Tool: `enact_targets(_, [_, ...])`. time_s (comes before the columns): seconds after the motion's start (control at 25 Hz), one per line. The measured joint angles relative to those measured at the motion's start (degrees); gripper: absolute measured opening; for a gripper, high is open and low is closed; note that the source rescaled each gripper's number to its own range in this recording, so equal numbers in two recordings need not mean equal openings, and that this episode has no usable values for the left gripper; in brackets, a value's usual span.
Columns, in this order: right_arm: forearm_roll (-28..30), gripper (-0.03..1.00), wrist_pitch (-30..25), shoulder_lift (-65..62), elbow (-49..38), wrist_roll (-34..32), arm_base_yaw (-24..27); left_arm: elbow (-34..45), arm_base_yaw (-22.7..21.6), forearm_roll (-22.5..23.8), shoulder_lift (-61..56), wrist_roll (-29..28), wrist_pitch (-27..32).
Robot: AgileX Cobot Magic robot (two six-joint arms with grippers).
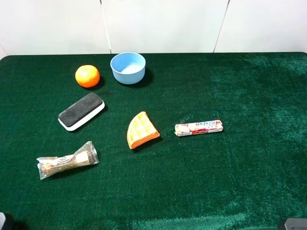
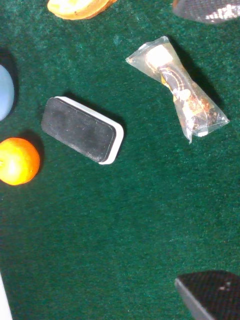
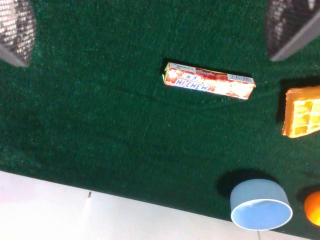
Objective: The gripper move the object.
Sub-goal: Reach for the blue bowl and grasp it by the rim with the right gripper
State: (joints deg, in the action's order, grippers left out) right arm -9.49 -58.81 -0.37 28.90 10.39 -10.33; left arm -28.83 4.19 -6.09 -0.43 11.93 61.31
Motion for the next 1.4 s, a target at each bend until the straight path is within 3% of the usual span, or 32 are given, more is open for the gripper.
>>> enact_targets(0.96, [-0.27,1.0,0.07,0.49,0.0,0.0,0.0,0.0,0.0,0.0,0.0,0.0,0.0])
enact_targets(1.12, [-0.27,1.0,1.04,5.44,0.39,0.0,0.0,0.0,0.0,0.0,0.0,0.0,0.0])
enact_targets(1.4, [-0.27,1.0,8.04,21.97,4.57,1.54,0.0,0.0,0.0,0.1,0.0,0.0,0.0])
